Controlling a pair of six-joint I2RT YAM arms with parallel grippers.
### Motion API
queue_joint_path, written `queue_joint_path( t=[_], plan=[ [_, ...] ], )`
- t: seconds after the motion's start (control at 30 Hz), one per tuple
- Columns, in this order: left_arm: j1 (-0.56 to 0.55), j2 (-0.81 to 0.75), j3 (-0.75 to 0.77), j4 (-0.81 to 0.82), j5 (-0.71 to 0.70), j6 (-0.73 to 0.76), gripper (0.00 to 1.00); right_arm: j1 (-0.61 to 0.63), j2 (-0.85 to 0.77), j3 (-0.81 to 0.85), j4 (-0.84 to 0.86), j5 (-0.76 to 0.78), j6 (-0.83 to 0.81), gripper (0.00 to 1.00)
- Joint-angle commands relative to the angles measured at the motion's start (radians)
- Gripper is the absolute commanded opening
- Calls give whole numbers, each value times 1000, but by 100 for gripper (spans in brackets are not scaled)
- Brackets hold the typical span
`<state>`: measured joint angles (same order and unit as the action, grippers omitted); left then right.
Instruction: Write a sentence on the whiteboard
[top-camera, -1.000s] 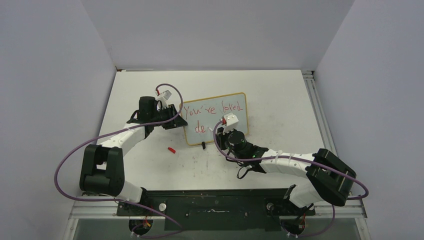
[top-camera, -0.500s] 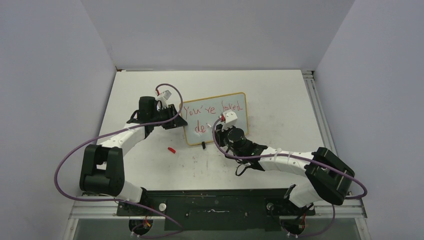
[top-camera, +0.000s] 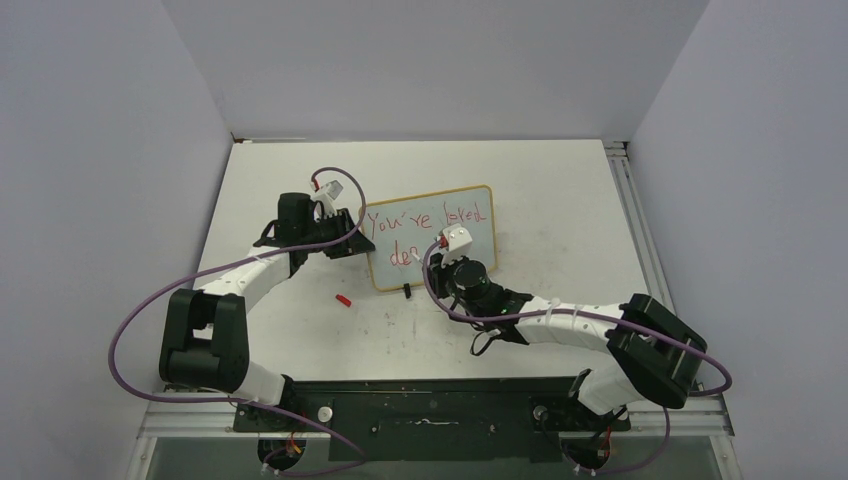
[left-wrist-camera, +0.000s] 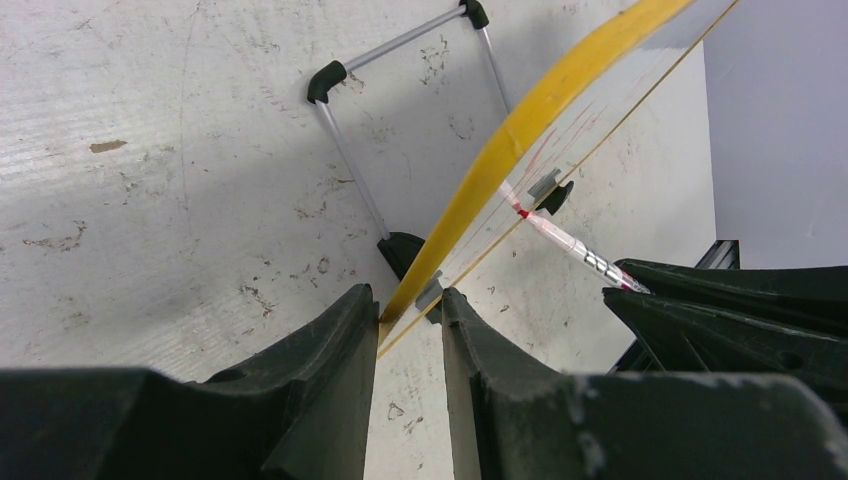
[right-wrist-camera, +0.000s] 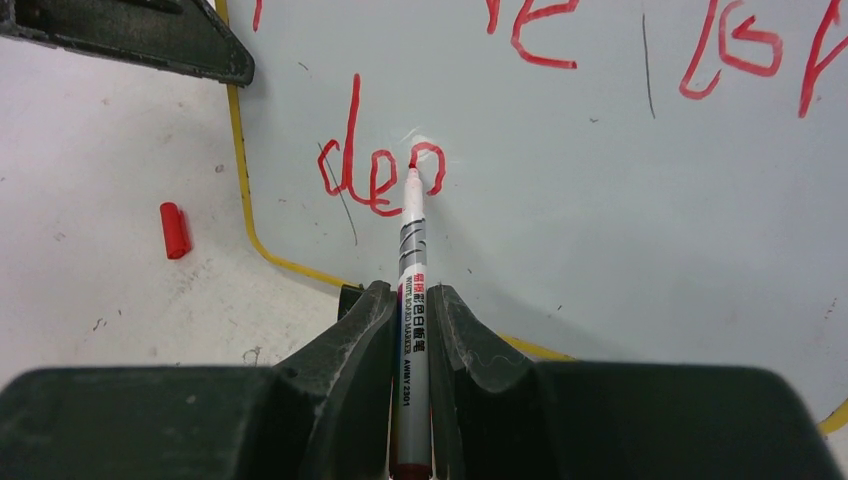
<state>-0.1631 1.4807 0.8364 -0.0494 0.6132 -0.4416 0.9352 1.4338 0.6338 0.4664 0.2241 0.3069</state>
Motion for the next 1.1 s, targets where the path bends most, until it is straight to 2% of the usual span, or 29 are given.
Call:
queue_joint_path(
  t=[0.0,0.53,0.83,1.07],
  plan=[
    [-4,-40,42,22,30,-2,28,14,-12,-34,19,23,20,5],
    [-4,-39,43,23,30,-3,28,20,-77,-53,-34,123,16,5],
    [-4,-39,43,23,30,-3,28,20,-153,-31,-43,85,-8,5],
    [-3,-39,43,23,31,-3,28,17,-115,-10,-34,88,-28,5]
  ],
)
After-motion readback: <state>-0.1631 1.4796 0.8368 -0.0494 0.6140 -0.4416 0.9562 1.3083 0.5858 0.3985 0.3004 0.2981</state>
